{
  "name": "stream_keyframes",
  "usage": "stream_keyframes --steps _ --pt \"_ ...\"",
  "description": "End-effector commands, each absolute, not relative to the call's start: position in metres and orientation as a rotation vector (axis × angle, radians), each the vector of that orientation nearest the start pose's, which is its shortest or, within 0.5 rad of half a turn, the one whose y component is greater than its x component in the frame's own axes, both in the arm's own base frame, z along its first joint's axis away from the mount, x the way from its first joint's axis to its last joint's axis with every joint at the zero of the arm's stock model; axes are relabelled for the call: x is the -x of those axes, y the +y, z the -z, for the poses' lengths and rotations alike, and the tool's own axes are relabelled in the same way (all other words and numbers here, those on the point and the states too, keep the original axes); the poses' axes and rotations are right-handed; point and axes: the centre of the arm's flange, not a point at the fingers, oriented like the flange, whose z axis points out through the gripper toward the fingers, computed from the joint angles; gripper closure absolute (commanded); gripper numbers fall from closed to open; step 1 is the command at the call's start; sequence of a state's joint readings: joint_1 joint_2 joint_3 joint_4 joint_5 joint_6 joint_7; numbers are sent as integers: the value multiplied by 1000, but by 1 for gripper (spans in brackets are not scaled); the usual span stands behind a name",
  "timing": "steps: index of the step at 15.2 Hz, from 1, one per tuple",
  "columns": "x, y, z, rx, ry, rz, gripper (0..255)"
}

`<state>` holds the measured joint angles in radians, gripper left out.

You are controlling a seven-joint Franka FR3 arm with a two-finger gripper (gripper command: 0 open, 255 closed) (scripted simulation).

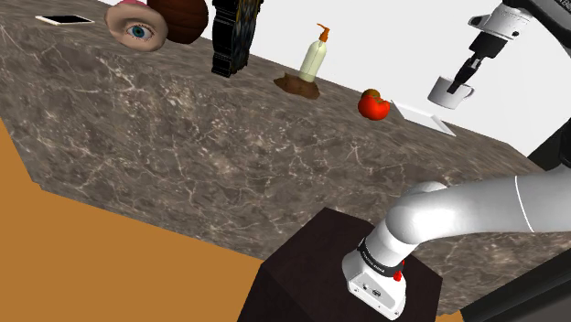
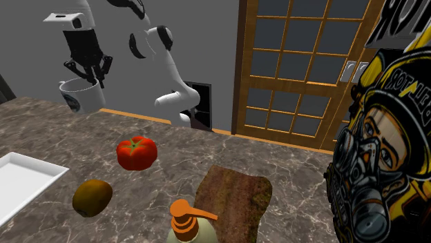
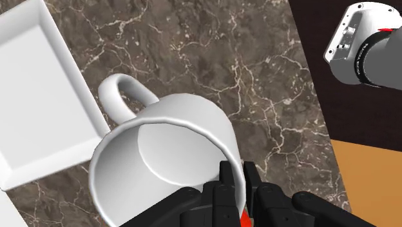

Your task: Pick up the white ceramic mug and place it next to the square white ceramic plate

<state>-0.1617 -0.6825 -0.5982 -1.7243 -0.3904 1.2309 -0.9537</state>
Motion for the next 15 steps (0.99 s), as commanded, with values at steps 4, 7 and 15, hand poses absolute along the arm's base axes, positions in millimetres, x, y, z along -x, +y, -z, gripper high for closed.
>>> stream_keyframes --steps 4,7,15 --pt "-63 -394 -742 3181 -230 76 255" --pt "-34 -421 -742 3181 -230 76 255" --pt "8 -461 -721 3181 -230 76 255"
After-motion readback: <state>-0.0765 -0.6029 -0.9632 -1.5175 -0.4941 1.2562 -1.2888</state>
